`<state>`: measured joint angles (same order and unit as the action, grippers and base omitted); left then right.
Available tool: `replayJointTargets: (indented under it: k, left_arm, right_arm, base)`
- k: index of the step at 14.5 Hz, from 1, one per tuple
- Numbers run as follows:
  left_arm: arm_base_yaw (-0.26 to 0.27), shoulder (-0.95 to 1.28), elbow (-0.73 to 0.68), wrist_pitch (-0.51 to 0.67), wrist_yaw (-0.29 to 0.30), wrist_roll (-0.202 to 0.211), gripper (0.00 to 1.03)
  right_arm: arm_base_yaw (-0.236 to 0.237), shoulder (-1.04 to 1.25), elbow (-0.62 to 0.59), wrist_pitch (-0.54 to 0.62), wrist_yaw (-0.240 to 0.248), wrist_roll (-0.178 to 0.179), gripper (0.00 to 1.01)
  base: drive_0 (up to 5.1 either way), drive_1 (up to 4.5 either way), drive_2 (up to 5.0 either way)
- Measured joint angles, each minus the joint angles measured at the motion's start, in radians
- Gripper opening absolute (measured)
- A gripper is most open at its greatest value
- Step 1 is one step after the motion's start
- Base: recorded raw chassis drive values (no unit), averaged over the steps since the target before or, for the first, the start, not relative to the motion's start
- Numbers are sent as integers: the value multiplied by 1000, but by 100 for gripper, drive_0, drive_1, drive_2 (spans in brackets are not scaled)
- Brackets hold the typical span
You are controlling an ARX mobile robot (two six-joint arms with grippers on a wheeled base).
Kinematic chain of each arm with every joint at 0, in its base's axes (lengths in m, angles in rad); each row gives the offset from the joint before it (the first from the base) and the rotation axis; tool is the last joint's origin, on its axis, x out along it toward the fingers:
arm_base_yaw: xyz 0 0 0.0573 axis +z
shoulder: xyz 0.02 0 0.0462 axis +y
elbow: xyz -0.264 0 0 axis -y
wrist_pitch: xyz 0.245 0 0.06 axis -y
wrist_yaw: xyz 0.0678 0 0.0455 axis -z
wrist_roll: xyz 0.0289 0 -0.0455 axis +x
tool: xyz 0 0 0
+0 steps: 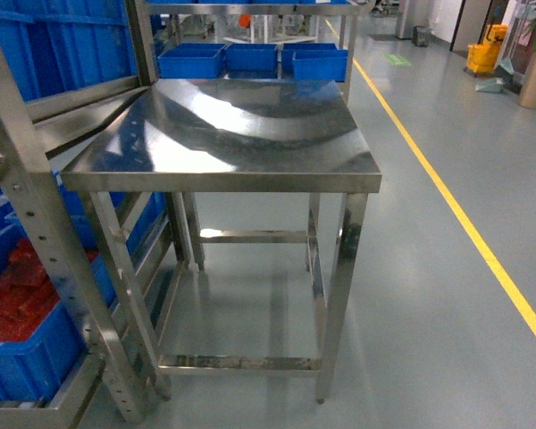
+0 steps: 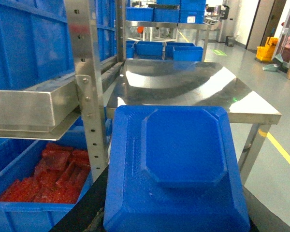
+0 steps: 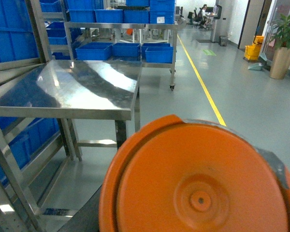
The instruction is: Sort blue parts and orange caps into right shelf containers
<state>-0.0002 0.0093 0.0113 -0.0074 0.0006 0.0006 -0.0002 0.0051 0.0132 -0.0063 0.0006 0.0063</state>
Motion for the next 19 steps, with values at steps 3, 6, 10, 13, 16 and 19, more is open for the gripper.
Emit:
replayJointTargets:
  k: [3, 6, 10, 13, 16, 19]
  left_arm:
    - [0, 0, 0, 1, -1, 0, 41]
    - [0, 0, 0, 2, -1, 0, 41]
    - [0, 0, 0, 0, -2, 0, 41]
    - [0, 0, 0, 0, -1, 0, 41]
    - [0, 0, 0, 1, -1, 0, 41]
    - [0, 0, 0, 3, 0, 0, 41]
  right_arm:
    - [0, 0, 0, -1, 0, 0, 45]
    - [0, 0, 0, 2, 0, 0, 45]
    - [0, 0, 0, -1, 0, 0, 45]
    - [0, 0, 0, 1, 0, 0, 45]
    - [0, 0, 0, 2, 0, 0, 45]
    - [0, 0, 0, 1, 0, 0, 45]
  base:
    - [-492, 239, 239]
    - [-490, 242, 242]
    - [-492, 196, 284]
    - [-477, 167, 342]
    - [-494, 149, 325]
    - [-499, 145, 321]
